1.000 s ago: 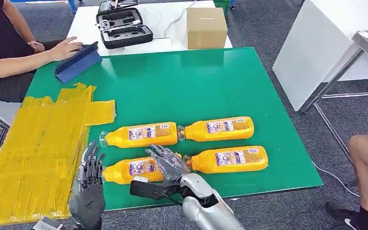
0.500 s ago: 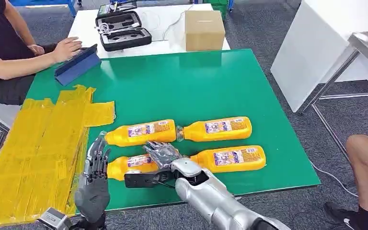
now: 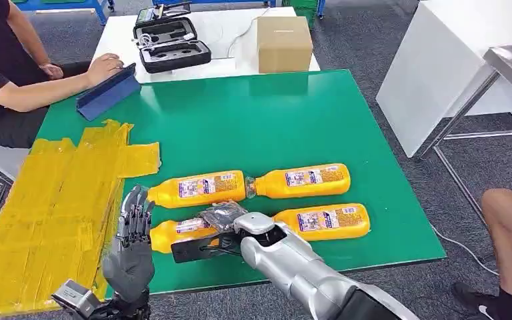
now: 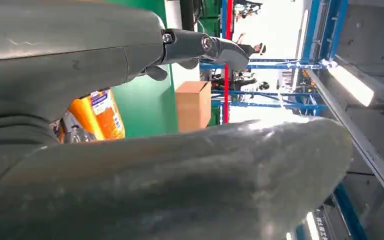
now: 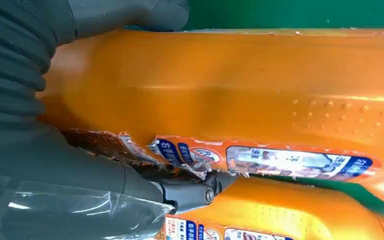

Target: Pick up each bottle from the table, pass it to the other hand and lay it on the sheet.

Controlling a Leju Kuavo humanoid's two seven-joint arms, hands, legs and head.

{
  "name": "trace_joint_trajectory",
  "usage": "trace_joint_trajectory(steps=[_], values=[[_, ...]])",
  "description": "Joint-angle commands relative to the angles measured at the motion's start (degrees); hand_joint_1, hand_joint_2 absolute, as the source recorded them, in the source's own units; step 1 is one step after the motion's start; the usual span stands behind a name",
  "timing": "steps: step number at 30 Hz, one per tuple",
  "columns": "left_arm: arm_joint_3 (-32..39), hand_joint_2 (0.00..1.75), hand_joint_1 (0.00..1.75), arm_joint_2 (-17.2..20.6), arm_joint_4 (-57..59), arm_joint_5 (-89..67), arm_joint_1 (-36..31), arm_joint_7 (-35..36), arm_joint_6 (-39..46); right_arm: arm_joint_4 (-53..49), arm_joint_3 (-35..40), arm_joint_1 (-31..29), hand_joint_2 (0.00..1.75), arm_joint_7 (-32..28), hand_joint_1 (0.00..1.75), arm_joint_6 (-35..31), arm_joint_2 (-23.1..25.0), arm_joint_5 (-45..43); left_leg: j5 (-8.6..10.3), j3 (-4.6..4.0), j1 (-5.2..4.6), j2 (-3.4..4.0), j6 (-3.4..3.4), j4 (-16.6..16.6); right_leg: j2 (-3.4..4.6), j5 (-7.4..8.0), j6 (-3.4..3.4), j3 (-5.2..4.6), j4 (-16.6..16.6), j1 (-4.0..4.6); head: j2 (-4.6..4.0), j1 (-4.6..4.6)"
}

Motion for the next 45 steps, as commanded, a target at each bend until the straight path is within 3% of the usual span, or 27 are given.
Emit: trace_joint_trajectory(steps=[1,7,8,9,13,18,20,26,32,35,39,42,45], values=[[1.12,0.0,0.0,-0.11,4.39,1.19,-1.14,0.48,0.29,7.96,5.15,4.02,1.75,0.83,1.75,2.19,-2.88,-0.61,-0.01,0.28,0.04,-0.29,-0.07,-0.21,-0.37,-0.06,-0.09,0.36,-0.25,0.06,0.0,0.0],[1.12,0.0,0.0,-0.11,4.39,1.19,-1.14,0.48,0.29,7.96,5.15,4.02,1.75,0.83,1.75,2.19,-2.88,-0.61,-0.27,0.68,0.03,-0.22,-0.03,-0.12,-0.27,-0.35,-0.1,0.76,-0.17,0.04,0.0,0.02],[2.02,0.0,0.0,-0.11,1.23,9.03,0.33,-1.34,14.69,3.01,-8.08,8.97,1.75,-1.03,1.75,-12.21,-0.81,-10.1,-0.2,0.64,0.05,-0.3,-0.04,-0.21,-0.39,-0.29,-0.13,0.75,-0.26,0.06,0.0,0.0],[4.53,1.75,0.0,-0.11,-2.87,9.89,2.57,-0.07,27.84,1.37,-9.22,10.15,1.75,-1.37,1.75,-18.0,0.91,-10.39,-0.23,0.67,0.04,-0.28,-0.04,-0.18,-0.36,-0.32,-0.11,0.78,-0.23,0.06,0.0,0.0],[8.65,1.75,0.0,-0.11,-8.2,11.09,5.88,1.91,25.69,-10.56,-10.02,14.68,1.75,-1.09,1.75,-20.2,1.54,-11.16,-0.44,0.66,0.14,0.2,-0.17,-0.07,0.16,-0.33,-0.17,1.07,-0.12,0.2,0.0,0.07],[7.52,1.75,0.0,-0.11,-7.08,11.01,5.32,1.71,26.58,-10.87,-10.48,14.83,1.75,-1.37,1.75,-20.08,0.87,-11.42,-0.41,0.52,0.17,0.07,-0.25,-0.04,0.0,-0.38,-0.25,1.12,-0.07,0.22,0.0,0.02],[7.42,1.75,0.0,-0.11,-7.47,11.87,5.59,1.23,28.1,-13.84,-11.75,16.32,1.75,-5.04,1.75,-21.95,1.1,-12.21,-0.38,0.49,0.11,0.02,-0.2,-0.02,-0.03,-0.45,-0.23,0.89,-0.02,0.16,0.0,0.0],[7.57,1.75,0.0,-0.11,-7.93,12.19,5.98,1.19,27.97,-16.01,-11.66,17.12,1.75,-4.6,1.75,-21.56,0.98,-12.05,-0.35,0.11,0.11,0.14,-0.16,-0.03,0.11,-0.4,-0.19,0.74,-0.03,0.17,0.0,0.0],[3.63,1.75,0.0,-0.11,-8.93,13.16,7.01,1.88,28.99,-34.29,-13.97,26.48,1.75,-8.96,1.75,-21.77,-2.86,-13.98,-0.33,-0.15,0.11,-0.05,-0.16,0.01,-0.06,-0.42,-0.18,0.59,-0.02,0.15,0.0,0.02],[0.34,1.75,0.0,-0.11,-7.21,15.76,6.96,4.25,21.14,-41.79,-13.83,30.39,1.75,-9.81,1.75,-19.27,-5.48,-13.38,-0.31,-0.36,0.08,-0.29,-0.13,0.01,-0.23,-0.45,-0.15,0.41,-0.03,0.11,0.0,0.0],[0.21,1.75,0.0,-0.11,-4.62,15.54,7.09,5.56,12.24,-42.35,-13.56,29.78,1.75,-10.03,1.75,-19.02,-4.68,-13.43,-0.34,-0.41,0.06,-0.19,-0.12,0.0,-0.21,-0.44,-0.15,0.38,-0.04,0.08,0.0,0.0],[0.74,1.75,0.0,-0.11,-1.5,15.89,6.97,7.77,0.81,-42.97,-13.43,29.43,1.75,-12.39,1.75,-19.66,-4.29,-13.75,-0.35,-0.45,0.0,-0.14,-0.13,-0.02,-0.19,-0.42,-0.15,0.32,-0.04,0.05,0.0,0.0],[1.28,1.75,0.0,-0.11,1.03,16.34,6.7,7.55,-0.92,-45.2,-12.71,30.18,1.75,-13.33,1.75,-20.2,-4.08,-13.2,-0.34,-0.4,0.0,-0.15,-0.14,-0.04,-0.21,-0.43,-0.17,0.34,-0.06,0.06,0.0,0.0]])
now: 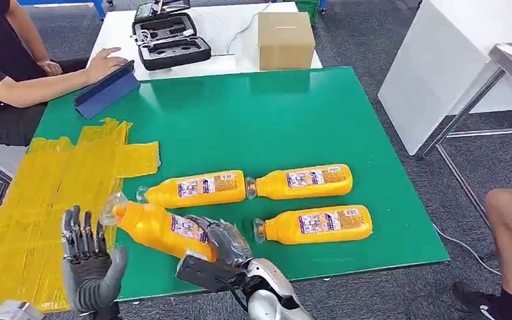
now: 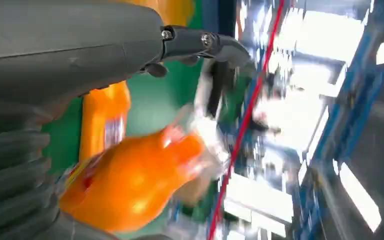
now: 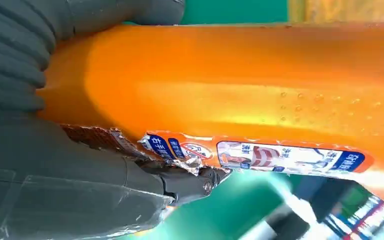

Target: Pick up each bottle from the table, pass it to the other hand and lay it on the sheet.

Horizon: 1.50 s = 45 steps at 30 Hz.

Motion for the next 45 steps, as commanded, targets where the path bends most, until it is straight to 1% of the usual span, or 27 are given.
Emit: trace_joint_trajectory(steps=[1,2,3,5,9,10,13,19,21,22,24,25,27,34,35,36,38,39,40,43,44,45], values=[[-0.01,1.75,0.0,0.02,9.49,1.02,-0.7,1.35,-9.46,-7.22,0.75,1.19,1.75,-2.69,1.75,-0.65,-2.23,0.36,0.0,0.12,-0.01,-0.07,-0.02,-0.07,-0.14,-0.02,-0.04,0.14,-0.06,0.01,0.0,0.02],[0.13,1.75,0.0,0.02,9.66,0.97,-0.75,1.28,-9.73,-7.13,1.14,1.07,1.75,-2.33,1.75,-0.53,-2.36,0.84,-0.04,0.22,0.03,-0.06,-0.04,-0.06,-0.15,-0.05,-0.08,0.25,-0.08,0.05,0.0,-0.02],[0.15,1.75,0.0,0.02,9.75,0.89,-0.76,1.25,-10.09,-6.95,1.21,1.02,1.75,-2.33,1.75,-0.48,-2.35,0.84,-0.03,0.15,0.01,0.0,-0.03,-0.06,-0.07,-0.02,-0.05,0.15,-0.06,0.02,0.0,0.0],[0.17,1.75,0.0,0.02,10.32,0.57,-0.84,1.84,-13.79,-5.77,1.36,0.56,1.75,-2.33,1.75,-0.31,-2.09,0.73,-0.04,0.22,0.0,-0.04,-0.03,-0.07,-0.13,-0.05,-0.07,0.24,-0.07,0.02,0.0,-0.02],[0.12,1.75,0.0,0.02,10.68,0.58,-0.79,1.83,-13.93,-5.4,1.37,0.4,1.75,-2.39,1.75,-0.29,-2.03,0.74,-0.03,0.17,0.04,-0.03,-0.02,-0.06,-0.11,-0.02,-0.06,0.2,-0.08,0.05,0.0,0.02],[0.08,1.75,0.0,0.02,11.16,0.25,-0.86,2.17,-16.41,-5.09,1.38,0.26,1.75,-2.64,1.75,-0.35,-1.99,0.82,0.0,0.12,0.0,-0.04,-0.02,-0.06,-0.11,-0.02,-0.04,0.14,-0.05,0.01,0.0,0.02],[-0.04,1.75,0.0,0.02,13.17,-1.63,-1.01,2.25,-19.76,-4.28,1.49,-0.11,1.75,-2.93,1.75,-0.03,-1.83,0.83,-0.03,0.21,0.03,0.01,-0.04,-0.07,-0.09,-0.03,-0.08,0.23,-0.08,0.05,0.0,0.0],[-0.14,1.75,0.0,0.02,13.52,-1.99,-1.2,1.43,-19.11,-3.0,3.77,0.11,1.75,-3.53,1.75,0.87,-1.15,1.57,-0.02,0.15,0.02,0.01,-0.04,-0.08,-0.06,-0.02,-0.07,0.18,-0.08,0.04,0.0,0.02],[-0.25,1.75,0.0,0.02,13.1,-1.63,-1.34,1.39,-18.04,-0.86,5.77,-1.8,1.75,-4.11,1.75,1.86,-2.45,1.97,-0.09,0.28,0.04,0.03,-0.07,-0.06,-0.09,-0.07,-0.12,0.3,-0.07,0.07,0.0,0.02],[-0.19,1.75,0.0,0.02,12.74,-1.21,-1.31,1.32,-17.53,0.38,6.74,-2.1,1.75,-4.68,1.75,2.44,-2.46,2.13,0.0,0.12,0.02,0.03,-0.03,-0.08,-0.03,0.0,-0.06,0.14,-0.08,0.04,0.0,0.02],[-0.24,1.75,0.0,0.02,11.87,-0.75,-1.13,1.33,-16.27,2.68,9.5,-2.67,1.75,-5.85,1.75,3.48,-2.5,2.83,-0.04,0.21,0.05,0.04,-0.05,-0.08,-0.05,-0.01,-0.09,0.25,-0.1,0.07,0.0,0.04],[-0.34,1.75,0.0,0.02,11.35,-0.53,-1.0,1.43,-15.75,4.12,11.01,-2.75,1.75,-6.32,1.75,3.66,-2.31,3.06,-0.05,0.23,0.06,0.08,-0.06,-0.08,-0.02,-0.01,-0.1,0.25,-0.1,0.08,0.0,0.0],[-0.33,1.75,0.0,0.02,11.23,-0.52,-1.0,1.46,-15.72,4.36,11.29,-2.42,1.75,-6.54,1.75,3.23,-2.21,3.2,-0.1,0.34,0.06,0.12,-0.07,-0.08,-0.01,-0.04,-0.12,0.35,-0.11,0.09,0.0,0.02],[0.57,1.75,0.0,0.02,10.17,2.55,-0.87,-0.03,-12.99,9.76,18.31,-3.11,1.75,-9.33,1.75,5.32,-2.52,5.3,-0.06,0.26,0.06,0.01,-0.06,-0.11,-0.08,-0.04,-0.09,0.31,-0.14,0.09,0.0,0.04],[0.57,1.75,0.0,0.02,10.17,2.55,-0.87,-0.03,-12.99,9.76,18.31,-3.11,1.75,-9.33,1.75,5.32,-2.52,5.3,-0.08,0.32,0.08,0.06,-0.07,-0.12,-0.05,-0.04,-0.11,0.37,-0.16,0.11,0.0,0.02],[0.57,1.75,0.0,0.02,10.17,2.55,-0.87,-0.03,-12.99,9.76,18.31,-3.11,1.75,-9.33,1.75,5.32,-2.52,5.3,-0.03,0.16,0.03,0.04,-0.04,-0.11,-0.02,-0.02,-0.07,0.18,-0.1,0.04,0.0,0.0],[0.62,1.75,0.0,0.02,9.91,3.46,-0.91,-0.36,-12.01,10.09,18.56,-3.11,1.75,-9.5,1.75,5.4,-2.57,5.37,-0.07,0.28,0.09,-0.07,-0.07,-0.11,-0.2,-0.08,-0.12,0.33,-0.15,0.12,0.0,0.02],[0.68,1.75,0.0,0.02,9.86,4.04,-0.93,-0.55,-11.4,10.23,18.69,-3.1,1.75,-9.54,1.75,5.51,-2.57,5.4,0.0,0.15,0.03,-0.15,-0.04,-0.1,-0.24,-0.06,-0.08,0.19,-0.09,0.05,0.0,0.0],[0.68,1.75,0.0,0.02,9.86,4.04,-0.93,-0.55,-11.4,10.23,18.69,-3.1,1.75,-9.54,1.75,5.51,-2.57,5.4,-0.02,0.22,0.06,-0.18,-0.06,-0.11,-0.3,-0.08,-0.1,0.29,-0.13,0.08,0.0,0.04],[0.68,1.75,0.0,0.02,9.86,4.04,-0.93,-0.55,-11.4,10.23,18.69,-3.1,1.75,-9.54,1.75,5.51,-2.57,5.4,0.0,0.13,0.06,-0.09,-0.04,-0.09,-0.17,-0.03,-0.07,0.16,-0.11,0.08,0.0,0.02],[0.88,1.75,0.35,0.02,9.46,6.94,-0.89,-2.32,-10.91,10.27,18.72,-3.08,1.75,-9.56,1.75,5.5,-2.56,5.44,-0.03,0.19,0.08,-0.13,-0.06,-0.08,-0.25,-0.07,-0.1,0.24,-0.12,0.1,0.0,0.0],[0.82,1.75,0.35,0.02,9.22,7.01,-0.94,-2.33,-10.96,10.28,18.72,-3.08,1.75,-9.57,1.75,5.51,-2.54,5.45,0.01,0.1,0.06,-0.14,-0.04,-0.09,-0.23,-0.04,-0.08,0.13,-0.1,0.07,0.0,0.02]])
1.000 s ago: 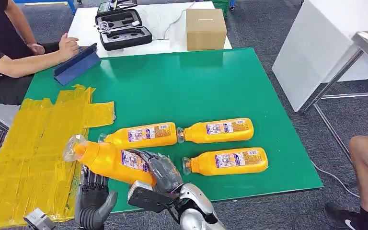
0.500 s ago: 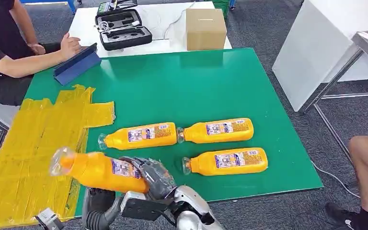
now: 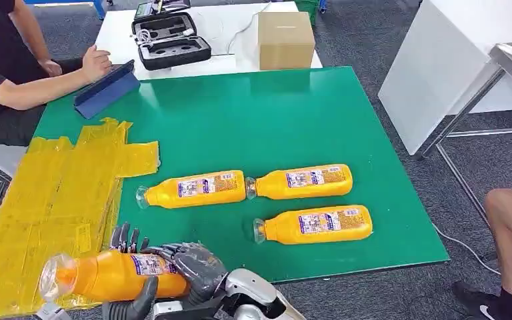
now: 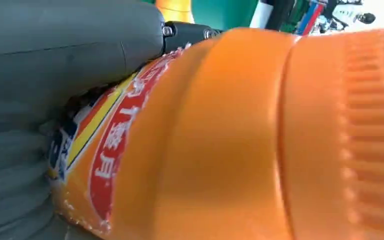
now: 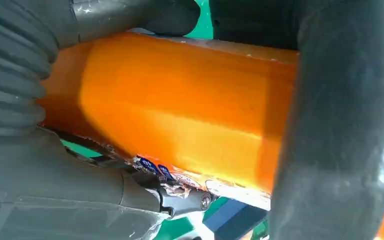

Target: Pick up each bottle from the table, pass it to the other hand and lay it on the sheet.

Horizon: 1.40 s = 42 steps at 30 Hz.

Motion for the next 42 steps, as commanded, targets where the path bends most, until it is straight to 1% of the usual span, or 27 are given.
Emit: trace_joint_trajectory(steps=[1,3,4,7,8,14,15,17,19,20,21,22,24,25,27,35,36,38,40,42], values=[[0.08,1.75,1.75,0.33,-0.51,3.27,-2.99,-1.72,0.93,5.57,5.44,0.8,1.75,-0.65,1.75,1.38,-1.12,0.82,-0.02,0.22,0.06,-0.19,-0.05,-0.07,-0.29,-0.06,-0.09,0.3,-0.1,0.08,0.0,0.0],[0.07,1.75,1.75,0.33,-1.12,4.69,-2.96,-2.61,0.83,5.34,5.15,1.01,1.75,-0.66,1.75,1.19,-1.24,0.91,-0.02,0.26,0.08,-0.21,-0.06,-0.09,-0.31,-0.07,-0.1,0.35,-0.13,0.1,0.0,0.0],[0.03,1.75,1.75,0.33,-1.26,4.9,-2.97,-2.7,0.62,5.29,5.06,1.04,1.75,-0.65,1.75,1.19,-1.24,0.93,0.02,0.14,0.04,-0.18,-0.04,-0.07,-0.25,-0.03,-0.06,0.2,-0.09,0.05,0.0,0.02],[0.11,1.75,1.75,0.33,-1.42,5.56,-2.9,-2.82,-0.59,5.11,4.43,1.17,1.75,-0.51,1.75,1.0,-1.2,1.09,-0.02,0.26,0.06,-0.22,-0.05,-0.08,-0.33,-0.08,-0.09,0.34,-0.11,0.08,0.0,0.02],[0.18,1.75,1.75,0.33,-1.38,5.89,-2.87,-2.86,-0.8,4.97,4.22,1.23,1.75,-0.47,1.75,0.85,-1.17,1.07,0.01,0.14,0.05,-0.19,-0.04,-0.07,-0.26,-0.04,-0.07,0.22,-0.09,0.06,0.0,0.0],[0.41,1.75,1.75,0.33,-1.58,6.76,-2.8,-3.0,-1.91,2.97,3.18,1.63,1.75,-0.16,1.75,0.37,-1.59,1.08,-0.02,0.21,0.08,-0.23,-0.05,-0.06,-0.33,-0.08,-0.09,0.31,-0.1,0.1,0.0,0.02],[0.44,1.75,1.75,0.33,-1.61,6.93,-2.77,-3.07,-2.09,2.14,2.87,1.96,1.75,-0.11,1.75,0.11,-1.76,1.11,0.01,0.1,0.04,-0.18,-0.03,-0.05,-0.24,-0.04,-0.05,0.17,-0.07,0.05,0.0,0.02],[0.47,1.75,1.75,0.33,-1.69,7.09,-2.6,-3.18,-2.73,-0.16,2.31,2.57,1.75,0.2,1.75,-0.84,-2.51,1.56,-0.01,0.21,0.06,-0.26,-0.05,-0.06,-0.36,-0.08,-0.09,0.3,-0.1,0.08,0.0,0.02],[0.24,1.75,1.75,0.33,-2.21,6.59,-2.33,-3.6,-2.35,-1.97,1.61,2.92,1.75,0.58,1.75,-1.3,-2.93,1.77,0.01,0.12,0.06,-0.25,-0.03,-0.05,-0.33,-0.06,-0.06,0.2,-0.09,0.07,0.0,0.02],[0.18,1.75,1.75,0.33,-2.47,6.08,-2.22,-3.76,-1.88,-2.55,1.22,3.06,1.75,0.97,1.5,-1.5,-2.98,1.87,-0.02,0.17,0.07,-0.27,-0.04,-0.03,-0.37,-0.09,-0.07,0.26,-0.09,0.09,0.0,0.02],[-0.21,1.75,1.75,0.33,-3.5,4.41,-1.81,-4.27,-0.43,-4.27,-0.11,3.68,1.75,2.41,0.3,-3.24,-3.06,2.93,0.02,0.07,0.03,-0.21,-0.02,-0.04,-0.27,-0.04,-0.04,0.12,-0.06,0.04,0.0,0.0],[-0.4,1.75,1.75,0.33,-4.56,2.53,-1.4,-4.66,0.9,-5.69,-1.03,3.94,1.75,3.76,0.0,-4.42,-3.24,3.79,0.0,0.15,0.04,-0.25,-0.03,-0.05,-0.34,-0.07,-0.06,0.22,-0.08,0.06,0.0,0.02],[-0.35,1.75,1.75,0.33,-7.91,-1.63,-0.33,-4.91,3.86,-11.95,-4.13,5.02,1.75,5.63,0.0,-7.38,-4.17,5.2,-0.05,0.17,0.07,-0.24,-0.04,0.0,-0.35,-0.11,-0.08,0.26,-0.05,0.09,0.0,0.0],[-0.01,1.75,1.75,0.33,-9.18,-2.53,-0.08,-4.63,4.02,-14.66,-5.61,5.49,1.75,6.56,0.0,-7.35,-4.6,4.99,-0.01,-0.02,0.05,-0.19,-0.02,0.04,-0.26,-0.06,-0.04,0.05,0.0,0.05,0.0,0.02],[0.36,1.75,1.75,0.33,-9.9,-2.68,0.02,-4.15,3.95,-16.51,-6.12,5.5,1.75,7.26,0.0,-6.01,-5.23,4.77,-0.02,0.0,0.05,-0.23,-0.02,0.06,-0.31,-0.08,-0.05,0.09,0.01,0.06,0.0,0.02],[0.31,1.75,1.75,0.33,-9.29,-2.66,-0.13,-4.22,3.88,-15.79,-5.99,5.89,1.75,7.19,0.0,-6.04,-4.89,4.81,0.0,0.02,0.02,-0.05,-0.02,-0.03,-0.1,-0.01,-0.04,0.1,-0.04,0.03,0.0,0.02],[0.9,1.75,1.75,0.33,-10.29,-6.37,0.0,-5.52,5.38,-17.21,-7.38,6.96,0.0,7.78,0.0,-8.24,-4.32,5.19,-0.05,0.11,0.02,-0.03,-0.03,-0.02,-0.09,-0.04,-0.06,0.17,-0.04,0.04,0.0,-0.02],[1.92,1.75,1.75,0.33,-12.62,-12.77,-0.35,-6.06,9.02,-20.86,-9.61,6.87,0.0,8.4,0.0,-8.65,-5.74,3.53,-0.06,0.14,0.06,-0.09,-0.04,-0.01,-0.17,-0.06,-0.08,0.23,-0.05,0.09,0.0,0.02],[3.93,1.75,1.75,0.33,-14.16,-20.43,-1.78,-5.3,11.77,-23.53,-12.79,6.11,0.0,8.55,0.0,-7.17,-7.47,0.38,-0.01,-0.05,0.05,-0.14,-0.02,0.06,-0.2,-0.03,-0.04,0.05,0.02,0.06,0.0,0.02],[6.76,1.75,1.75,0.33,-14.14,-28.37,-4.04,-4.91,15.3,-24.39,-15.09,5.06,0.0,8.28,0.0,-5.23,-8.87,-1.59,0.0,0.01,0.04,-0.12,-0.02,0.04,-0.19,-0.02,-0.05,0.11,0.0,0.06,0.0,0.0]])
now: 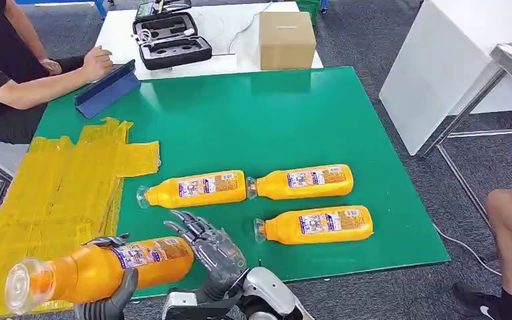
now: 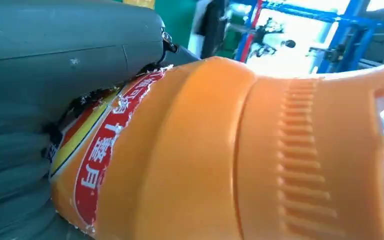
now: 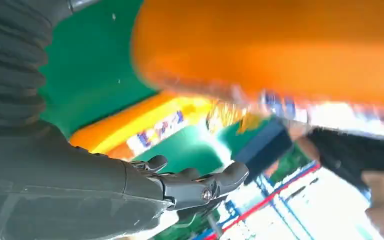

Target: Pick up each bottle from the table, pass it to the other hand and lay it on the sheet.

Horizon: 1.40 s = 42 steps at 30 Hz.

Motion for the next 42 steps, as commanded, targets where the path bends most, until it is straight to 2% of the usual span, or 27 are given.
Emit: trace_joint_trajectory(steps=[1,3,4,6,11,14,20,21,25,28,35,37,38,39,41,42], values=[[7.73,1.75,1.75,0.74,-2.84,-27.38,-6.11,1.31,12.22,-8.0,-9.8,-2.21,0.0,0.29,0.0,3.87,-6.21,-7.46,0.03,0.05,0.0,-0.11,-0.01,-0.01,-0.18,0.0,-0.03,0.1,-0.03,0.01,0.0,-0.02],[8.92,1.75,1.75,2.71,-0.03,-36.66,-9.72,3.77,17.01,-6.86,-10.55,-4.17,0.0,0.15,0.0,5.62,-6.93,-9.23,0.07,0.05,0.01,-0.16,0.0,-0.04,-0.21,0.03,-0.03,0.12,-0.06,0.02,0.0,0.02],[9.01,1.75,1.75,4.87,3.03,-46.04,-12.31,6.87,21.65,-5.84,-10.82,-5.66,0.0,0.07,0.0,6.36,-7.1,-10.35,0.08,0.14,0.04,-0.18,0.0,-0.04,-0.27,0.03,-0.06,0.24,-0.08,0.05,0.0,0.0],[7.89,1.75,1.75,9.21,11.84,-66.6,-17.73,17.14,28.97,-2.86,-10.53,-9.49,0.0,0.36,0.0,8.41,-7.46,-12.92,0.19,0.12,-0.03,-0.11,0.08,-0.12,-0.17,0.1,0.0,0.17,-0.08,-0.07,0.0,0.0],[6.51,1.75,1.75,16.11,36.49,-91.82,-27.31,32.89,35.05,0.9,-8.84,-14.11,0.0,0.27,0.0,10.68,-8.09,-15.67,0.46,0.34,-0.09,-0.25,0.09,-0.36,-0.35,0.27,-0.02,0.38,-0.24,-0.07,0.0,0.0],[7.42,1.75,1.75,19.06,49.87,-94.02,-31.6,35.56,37.95,0.42,-7.5,-14.69,0.0,0.14,0.0,10.79,-9.23,-16.47,0.49,0.36,-0.04,-0.12,0.08,-0.32,-0.2,0.38,-0.11,0.4,-0.23,-0.05,0.0,0.0],[7.72,1.75,1.75,19.03,50.19,-93.76,-31.66,35.09,38.33,0.23,-7.33,-14.59,0.0,0.15,0.0,10.76,-9.41,-16.62,0.36,0.23,0.0,0.0,0.09,-0.09,-0.1,0.27,-0.07,0.24,-0.05,0.01,0.0,0.0],[2.26,1.75,1.75,22.55,50.82,-94.14,-31.55,41.05,35.85,0.28,-7.14,-14.77,0.0,0.23,0.0,10.74,-9.67,-16.61,0.39,0.09,-0.01,-0.02,0.11,-0.06,-0.09,0.28,-0.04,0.1,0.0,-0.02,0.0,0.0],[3.87,1.75,1.75,23.08,57.11,-94.14,-33.18,39.96,39.25,0.43,-6.77,-15.11,0.0,0.0,0.0,10.72,-10.17,-17.01,0.4,0.11,-0.05,-0.06,0.1,-0.1,-0.07,0.28,-0.05,0.17,-0.03,-0.07,0.0,0.02],[2.02,1.75,1.75,24.22,58.36,-94.14,-33.56,42.0,38.83,0.57,-6.65,-15.17,0.0,-0.01,0.0,10.74,-10.16,-17.01,0.37,0.11,-0.04,0.05,0.09,-0.08,0.05,0.32,-0.06,0.18,-0.02,-0.04,0.0,0.0],[4.57,1.75,1.75,26.58,67.04,-94.14,-37.39,40.4,37.67,2.9,-5.36,-17.99,0.0,0.19,0.0,11.23,-8.91,-17.32,0.42,0.42,-0.03,0.24,0.03,-0.12,0.2,0.38,-0.1,0.39,0.03,-0.03,0.0,0.0],[0.48,1.75,1.75,28.34,69.14,-94.14,-38.34,43.23,37.14,4.02,-4.68,-18.77,0.0,0.39,0.0,11.38,-8.95,-17.24,0.49,0.46,-0.02,0.22,-0.01,-0.16,0.18,0.41,-0.11,0.44,0.04,-0.01,0.0,-0.02],[-3.11,1.75,0.0,29.54,69.78,-94.14,-38.6,45.84,36.41,4.82,-4.47,-19.31,0.0,0.78,0.0,11.44,-8.9,-17.19,0.48,0.54,-0.04,0.19,-0.01,-0.17,0.17,0.39,-0.11,0.51,0.07,-0.04,0.0,-0.02],[-3.15,1.75,0.0,29.62,70.71,-94.14,-38.98,45.87,34.5,5.95,-4.2,-19.99,0.0,1.51,0.0,11.65,-8.73,-16.87,0.51,0.55,-0.01,0.25,-0.03,-0.17,0.21,0.44,-0.14,0.5,0.07,0.0,0.0,0.0],[-0.66,1.75,0.0,28.97,71.14,-93.56,-40.52,39.88,29.11,12.72,-2.69,-24.03,0.0,4.11,0.0,13.03,-7.43,-15.25,0.56,0.62,-0.03,0.27,-0.07,-0.2,0.22,0.46,-0.14,0.54,0.09,-0.01,0.0,0.0],[-0.55,1.75,0.0,28.78,71.14,-93.94,-41.16,38.87,27.93,15.39,-2.49,-25.48,1.75,4.67,0.0,13.24,-6.81,-14.9,0.53,0.67,-0.02,0.25,-0.08,-0.14,0.23,0.43,-0.14,0.58,0.14,0.0,0.0,-0.02]])
